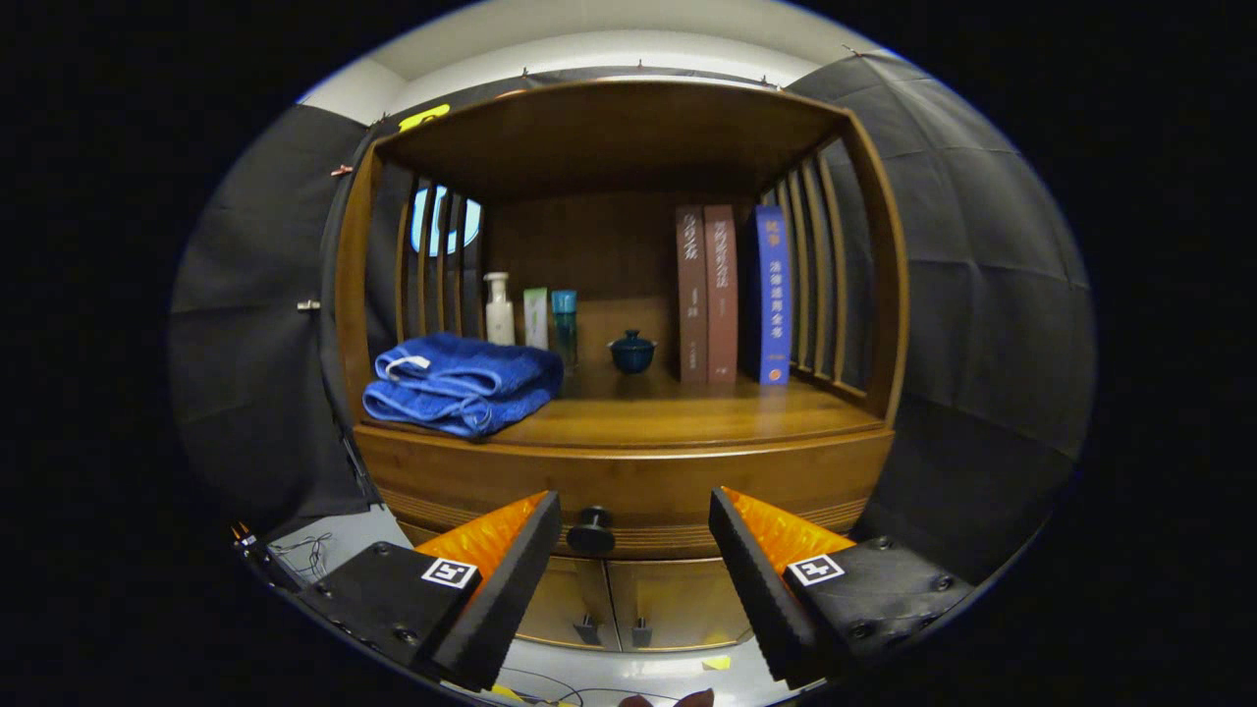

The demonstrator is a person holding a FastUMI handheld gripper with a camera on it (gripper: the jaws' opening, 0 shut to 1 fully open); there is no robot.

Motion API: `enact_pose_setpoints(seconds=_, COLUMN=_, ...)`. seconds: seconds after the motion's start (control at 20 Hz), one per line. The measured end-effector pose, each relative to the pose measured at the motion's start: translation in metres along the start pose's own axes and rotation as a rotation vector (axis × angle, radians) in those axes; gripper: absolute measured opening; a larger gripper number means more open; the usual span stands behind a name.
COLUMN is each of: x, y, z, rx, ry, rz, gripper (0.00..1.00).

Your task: Pull open the drawer, take out the items inside it, and place them on the countertop above the cabinet.

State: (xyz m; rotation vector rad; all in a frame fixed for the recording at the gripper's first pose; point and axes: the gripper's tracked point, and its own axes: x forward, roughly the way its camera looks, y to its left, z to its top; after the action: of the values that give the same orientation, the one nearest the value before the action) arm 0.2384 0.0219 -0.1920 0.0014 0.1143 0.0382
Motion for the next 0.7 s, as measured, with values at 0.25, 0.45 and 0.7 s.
enact_pose_setpoints(seconds=0.25, x=0.045, y=0.023, z=-0.041, rx=0.019, ry=0.066, rz=0.018, gripper=0.99)
enact_pose_setpoints(seconds=0.45, x=0.065, y=0.022, z=-0.068, rx=0.015, ry=0.121, rz=-0.027, gripper=0.81)
enact_pose_setpoints(seconds=0.7, x=0.072, y=0.021, z=-0.074, rx=0.059, ry=0.13, rz=-0.03, gripper=0.47)
